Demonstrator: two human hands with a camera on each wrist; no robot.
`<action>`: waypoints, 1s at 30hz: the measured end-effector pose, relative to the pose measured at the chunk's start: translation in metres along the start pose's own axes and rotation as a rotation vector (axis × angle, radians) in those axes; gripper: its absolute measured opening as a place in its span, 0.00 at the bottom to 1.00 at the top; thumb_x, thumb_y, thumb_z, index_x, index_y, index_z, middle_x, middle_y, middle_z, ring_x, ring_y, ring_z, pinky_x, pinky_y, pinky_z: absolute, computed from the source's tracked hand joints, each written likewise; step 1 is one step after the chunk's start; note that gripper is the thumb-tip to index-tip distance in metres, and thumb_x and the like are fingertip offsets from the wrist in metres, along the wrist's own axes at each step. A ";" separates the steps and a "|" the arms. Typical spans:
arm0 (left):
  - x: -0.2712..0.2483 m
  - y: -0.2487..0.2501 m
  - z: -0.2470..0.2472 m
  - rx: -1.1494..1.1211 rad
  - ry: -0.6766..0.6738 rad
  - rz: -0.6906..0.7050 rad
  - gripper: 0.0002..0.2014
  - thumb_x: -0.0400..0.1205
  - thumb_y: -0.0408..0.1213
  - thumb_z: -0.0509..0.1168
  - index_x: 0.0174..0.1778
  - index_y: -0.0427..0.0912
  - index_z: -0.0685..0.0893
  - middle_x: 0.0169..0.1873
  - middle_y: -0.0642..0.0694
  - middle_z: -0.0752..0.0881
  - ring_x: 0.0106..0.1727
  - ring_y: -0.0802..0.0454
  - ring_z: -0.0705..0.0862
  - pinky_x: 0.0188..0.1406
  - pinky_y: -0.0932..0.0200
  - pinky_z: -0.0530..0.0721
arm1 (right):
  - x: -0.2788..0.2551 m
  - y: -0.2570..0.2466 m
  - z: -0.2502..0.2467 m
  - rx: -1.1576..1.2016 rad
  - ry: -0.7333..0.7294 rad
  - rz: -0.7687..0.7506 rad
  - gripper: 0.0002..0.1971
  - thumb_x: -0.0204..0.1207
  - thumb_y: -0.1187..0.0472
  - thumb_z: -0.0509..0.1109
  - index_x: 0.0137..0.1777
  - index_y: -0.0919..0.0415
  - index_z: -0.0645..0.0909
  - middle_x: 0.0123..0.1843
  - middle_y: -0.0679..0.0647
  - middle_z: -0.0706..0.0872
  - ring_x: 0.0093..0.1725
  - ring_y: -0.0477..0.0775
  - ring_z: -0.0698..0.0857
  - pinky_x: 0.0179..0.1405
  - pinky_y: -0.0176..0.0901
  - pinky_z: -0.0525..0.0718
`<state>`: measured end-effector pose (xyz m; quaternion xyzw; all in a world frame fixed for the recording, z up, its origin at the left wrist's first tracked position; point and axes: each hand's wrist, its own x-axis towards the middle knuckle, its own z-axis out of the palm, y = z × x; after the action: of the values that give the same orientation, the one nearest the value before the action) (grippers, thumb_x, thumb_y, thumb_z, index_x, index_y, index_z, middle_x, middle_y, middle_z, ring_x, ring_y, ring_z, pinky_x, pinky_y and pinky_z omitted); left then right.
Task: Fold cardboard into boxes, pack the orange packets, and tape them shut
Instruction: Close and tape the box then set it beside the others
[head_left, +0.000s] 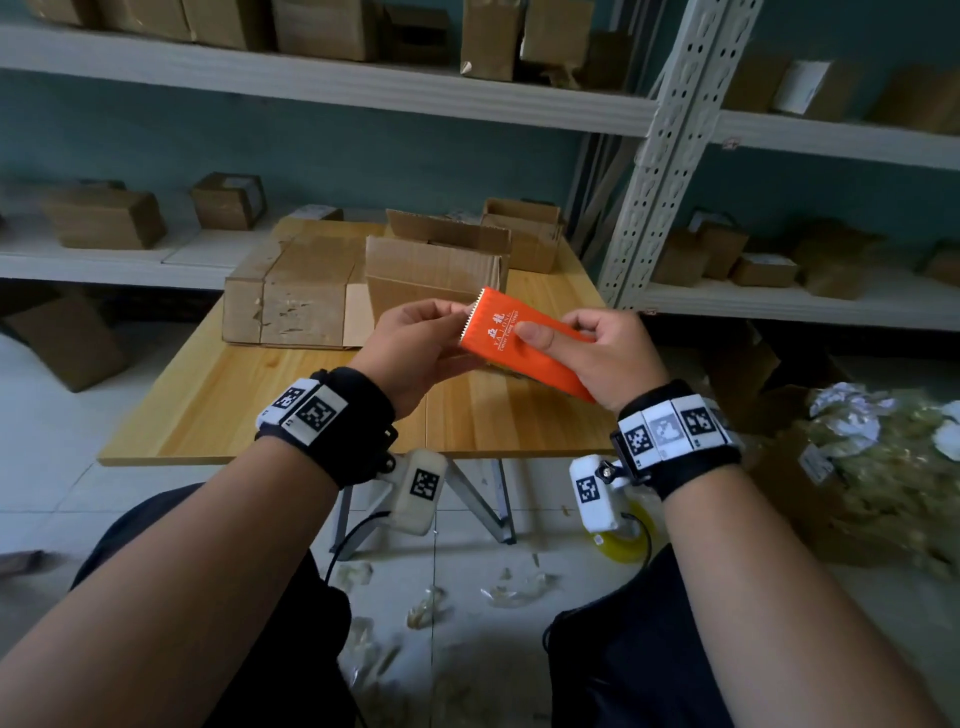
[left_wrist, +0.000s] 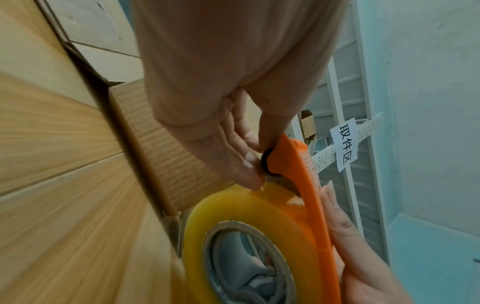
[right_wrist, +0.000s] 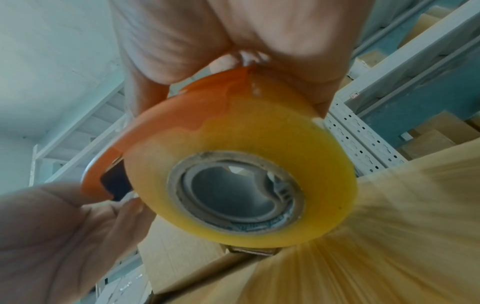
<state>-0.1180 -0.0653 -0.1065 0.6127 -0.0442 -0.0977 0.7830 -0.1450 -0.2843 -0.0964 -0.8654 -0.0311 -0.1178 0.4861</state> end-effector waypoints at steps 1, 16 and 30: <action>0.001 0.001 0.002 -0.012 0.016 -0.004 0.07 0.92 0.36 0.67 0.52 0.37 0.86 0.49 0.35 0.93 0.54 0.41 0.94 0.57 0.48 0.95 | -0.001 -0.001 0.001 -0.006 0.005 -0.007 0.34 0.61 0.23 0.79 0.47 0.55 0.91 0.44 0.48 0.95 0.44 0.48 0.94 0.54 0.57 0.94; 0.000 -0.007 0.005 -0.021 0.114 0.065 0.10 0.87 0.35 0.74 0.61 0.33 0.91 0.51 0.34 0.95 0.51 0.42 0.95 0.56 0.48 0.95 | -0.007 -0.005 0.006 -0.103 0.003 -0.006 0.39 0.63 0.21 0.73 0.69 0.45 0.81 0.50 0.39 0.91 0.50 0.43 0.91 0.50 0.49 0.92; 0.003 -0.002 0.007 0.012 0.123 0.073 0.07 0.88 0.36 0.71 0.47 0.39 0.91 0.41 0.42 0.95 0.45 0.49 0.95 0.53 0.49 0.96 | 0.003 0.000 0.010 -0.153 0.055 0.027 0.44 0.53 0.15 0.71 0.43 0.59 0.86 0.40 0.51 0.93 0.42 0.52 0.93 0.50 0.58 0.94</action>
<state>-0.1169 -0.0726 -0.1074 0.6204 -0.0189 -0.0311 0.7835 -0.1401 -0.2760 -0.1004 -0.8967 0.0032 -0.1372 0.4208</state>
